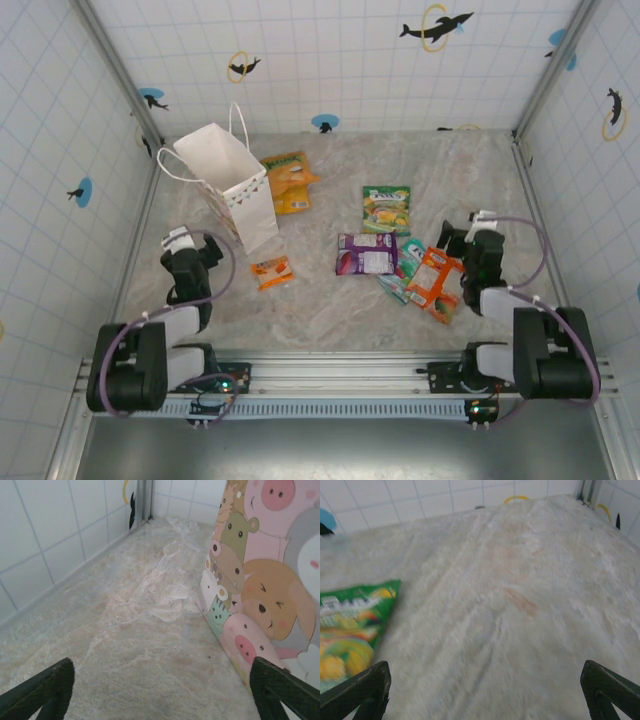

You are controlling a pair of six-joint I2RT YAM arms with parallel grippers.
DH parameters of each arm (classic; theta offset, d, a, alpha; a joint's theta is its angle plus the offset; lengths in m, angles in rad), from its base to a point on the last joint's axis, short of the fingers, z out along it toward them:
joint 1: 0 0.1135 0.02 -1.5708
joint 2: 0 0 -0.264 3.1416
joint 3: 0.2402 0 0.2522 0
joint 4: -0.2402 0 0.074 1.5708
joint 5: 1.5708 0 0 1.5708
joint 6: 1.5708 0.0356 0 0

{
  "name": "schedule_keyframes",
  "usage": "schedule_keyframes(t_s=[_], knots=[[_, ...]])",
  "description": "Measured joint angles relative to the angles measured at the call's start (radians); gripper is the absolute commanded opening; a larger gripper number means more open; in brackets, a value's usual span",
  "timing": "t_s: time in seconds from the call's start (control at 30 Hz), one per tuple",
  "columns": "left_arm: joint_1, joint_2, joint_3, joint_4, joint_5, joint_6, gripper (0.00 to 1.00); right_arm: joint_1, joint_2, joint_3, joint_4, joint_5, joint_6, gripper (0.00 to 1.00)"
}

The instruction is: Place the snacks into the paper bag

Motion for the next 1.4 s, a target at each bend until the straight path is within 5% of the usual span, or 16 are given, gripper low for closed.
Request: schedule_keyframes(t_s=[0.33,0.6,0.97,1.4], knots=[[0.0,-0.209,0.237,-0.657,0.214,-0.171,0.64,0.015,-0.105,0.199,-0.378,-0.304,0.148,1.0],[0.0,-0.244,0.272,-0.936,0.512,-0.321,0.48,0.275,-0.1,0.322,-0.599,-0.321,0.208,1.0],[-0.026,-0.278,0.182,-0.972,0.686,-0.488,0.45,0.541,-0.062,0.322,-0.641,-0.228,0.291,1.0],[-0.079,-0.161,0.175,-0.923,0.728,-0.517,0.45,0.606,-0.017,0.321,-0.517,-0.195,0.332,1.0]])
